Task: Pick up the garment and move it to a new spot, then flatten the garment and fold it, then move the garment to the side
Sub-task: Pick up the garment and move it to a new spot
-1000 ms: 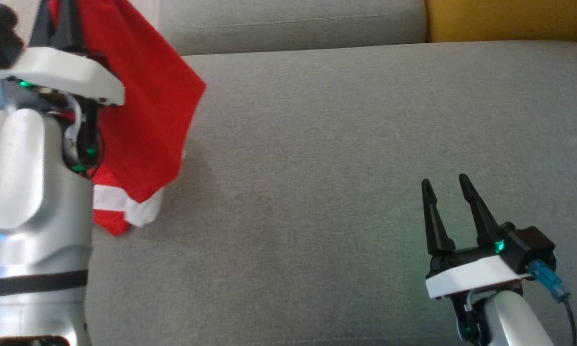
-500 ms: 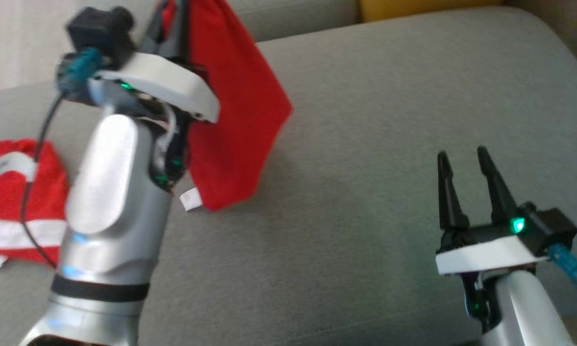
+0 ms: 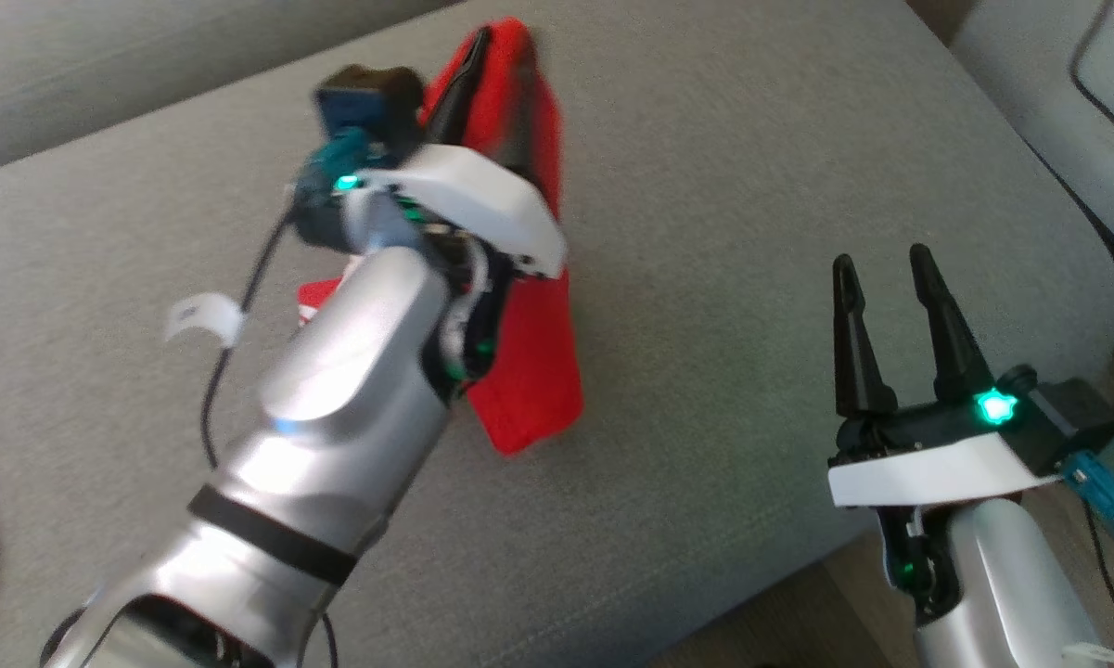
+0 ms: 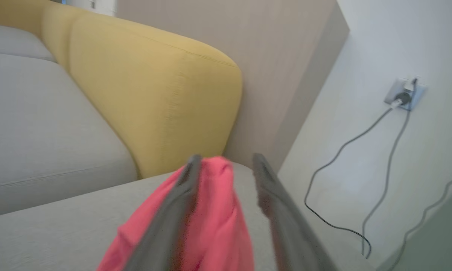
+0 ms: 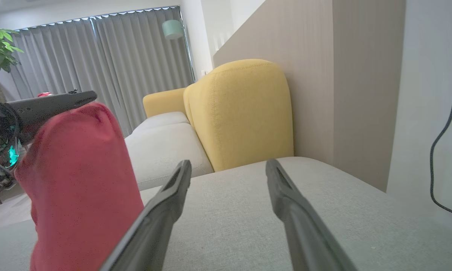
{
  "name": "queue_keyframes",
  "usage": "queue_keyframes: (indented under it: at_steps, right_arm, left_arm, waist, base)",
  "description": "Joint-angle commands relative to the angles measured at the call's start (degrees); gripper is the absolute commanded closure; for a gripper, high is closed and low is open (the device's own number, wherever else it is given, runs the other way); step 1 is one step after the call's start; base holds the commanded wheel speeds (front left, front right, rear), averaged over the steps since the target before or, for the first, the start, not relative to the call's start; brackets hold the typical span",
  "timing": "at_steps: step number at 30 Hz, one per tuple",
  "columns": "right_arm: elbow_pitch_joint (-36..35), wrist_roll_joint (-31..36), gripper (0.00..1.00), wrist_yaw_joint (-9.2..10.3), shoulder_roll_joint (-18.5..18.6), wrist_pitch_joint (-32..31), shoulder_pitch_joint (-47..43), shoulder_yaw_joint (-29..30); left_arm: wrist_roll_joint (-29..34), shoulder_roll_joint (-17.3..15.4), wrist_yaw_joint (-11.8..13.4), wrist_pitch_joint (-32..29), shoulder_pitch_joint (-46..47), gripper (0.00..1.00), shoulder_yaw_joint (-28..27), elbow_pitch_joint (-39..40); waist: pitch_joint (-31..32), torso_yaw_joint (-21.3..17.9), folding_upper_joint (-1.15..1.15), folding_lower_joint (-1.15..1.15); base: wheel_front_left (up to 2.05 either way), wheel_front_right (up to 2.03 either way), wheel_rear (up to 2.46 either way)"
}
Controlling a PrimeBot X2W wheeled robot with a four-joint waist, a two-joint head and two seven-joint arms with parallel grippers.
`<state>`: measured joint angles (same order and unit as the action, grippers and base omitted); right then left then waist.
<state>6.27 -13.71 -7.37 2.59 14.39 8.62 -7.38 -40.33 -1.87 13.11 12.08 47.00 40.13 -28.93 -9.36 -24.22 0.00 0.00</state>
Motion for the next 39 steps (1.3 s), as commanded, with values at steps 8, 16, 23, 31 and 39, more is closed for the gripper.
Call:
queue_keyframes:
  at_steps: [8, 16, 23, 31, 39]
  right_arm:
    - [-1.6, -0.2, 0.00, -0.12, 0.3, 0.6, 1.9, 0.8]
    - [-1.1, 1.6, 0.00, -0.12, 0.3, 0.6, 0.8, 3.1]
    - [1.0, 3.9, 0.00, -0.12, 0.3, 0.6, -1.5, 5.0]
    - [3.1, 5.0, 0.00, -0.12, 0.3, 0.6, -3.6, 5.3]
    - [5.3, 6.3, 0.00, -0.12, 0.3, 0.6, -4.4, 4.9]
  left_arm:
    - [-3.1, -1.0, 0.8, 2.6, 7.6, 0.00, 3.7, -4.1]
    - [3.3, -5.6, 0.2, 2.9, 5.9, 0.00, -4.1, -2.4]
    - [8.6, -11.8, -1.2, 2.9, -6.4, 0.00, -9.9, 3.8]
    - [11.2, -12.3, -1.4, 2.9, -23.9, 0.00, -17.0, 11.8]
    - [15.9, -5.9, -4.0, 2.9, -35.4, 0.00, -22.9, 16.8]
  waist:
    - [-1.6, 1.8, 0.00, 0.00]
    - [0.5, 10.6, 0.00, 0.00]
    - [3.7, 18.1, 0.00, 0.00]
    - [6.4, 22.3, 0.00, 0.00]
    - [6.9, 24.3, 0.00, 0.00]
  base:
    - [0.00, 0.00, 0.00]
    - [0.00, 0.00, 0.00]
    - [0.00, 0.00, 0.00]
    - [0.00, 0.00, 0.00]
    - [0.00, 0.00, 0.00]
